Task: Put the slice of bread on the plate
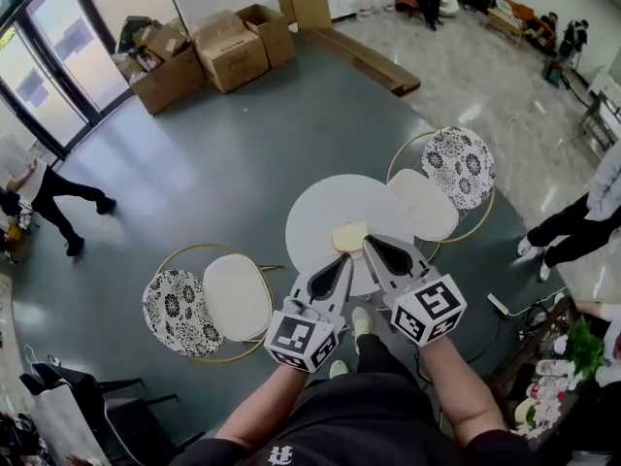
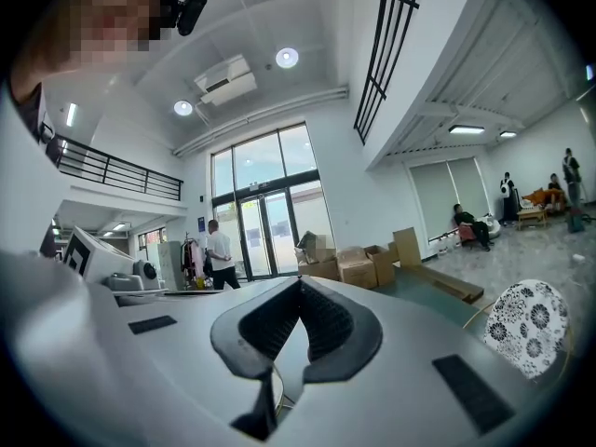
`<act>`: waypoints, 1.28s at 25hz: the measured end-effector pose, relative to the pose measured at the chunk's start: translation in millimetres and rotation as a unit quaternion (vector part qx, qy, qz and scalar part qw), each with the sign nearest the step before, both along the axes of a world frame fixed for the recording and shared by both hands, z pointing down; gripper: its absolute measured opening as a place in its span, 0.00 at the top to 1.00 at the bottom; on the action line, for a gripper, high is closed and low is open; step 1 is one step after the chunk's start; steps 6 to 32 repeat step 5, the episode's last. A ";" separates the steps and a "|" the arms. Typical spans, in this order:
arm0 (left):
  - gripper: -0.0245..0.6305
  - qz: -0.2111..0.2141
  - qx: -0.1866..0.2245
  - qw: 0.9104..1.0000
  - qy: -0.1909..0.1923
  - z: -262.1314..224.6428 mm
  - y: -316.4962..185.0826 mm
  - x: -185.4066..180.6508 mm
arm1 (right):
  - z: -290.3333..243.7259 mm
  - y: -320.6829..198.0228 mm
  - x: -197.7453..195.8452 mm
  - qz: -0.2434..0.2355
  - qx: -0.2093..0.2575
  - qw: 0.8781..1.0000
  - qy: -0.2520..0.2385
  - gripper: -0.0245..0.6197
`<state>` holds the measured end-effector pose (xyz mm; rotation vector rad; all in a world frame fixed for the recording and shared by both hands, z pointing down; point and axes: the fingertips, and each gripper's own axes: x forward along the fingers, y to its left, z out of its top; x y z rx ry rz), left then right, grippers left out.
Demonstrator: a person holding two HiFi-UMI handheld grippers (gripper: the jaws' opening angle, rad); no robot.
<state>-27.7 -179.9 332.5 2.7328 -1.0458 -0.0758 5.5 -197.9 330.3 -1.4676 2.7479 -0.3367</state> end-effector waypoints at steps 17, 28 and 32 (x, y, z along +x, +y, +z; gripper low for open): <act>0.95 0.003 0.005 1.000 0.004 -10.5 21.5 -3.3 | -9.7 21.0 -6.0 -0.002 0.003 1.000 0.006 0.95; 0.95 0.003 0.005 1.000 0.004 -10.5 21.5 -3.3 | -9.7 21.0 -6.0 -0.002 0.003 1.000 0.006 0.95; 0.95 0.003 0.005 1.000 0.004 -10.5 21.5 -3.3 | -9.7 21.0 -6.0 -0.002 0.003 1.000 0.006 0.95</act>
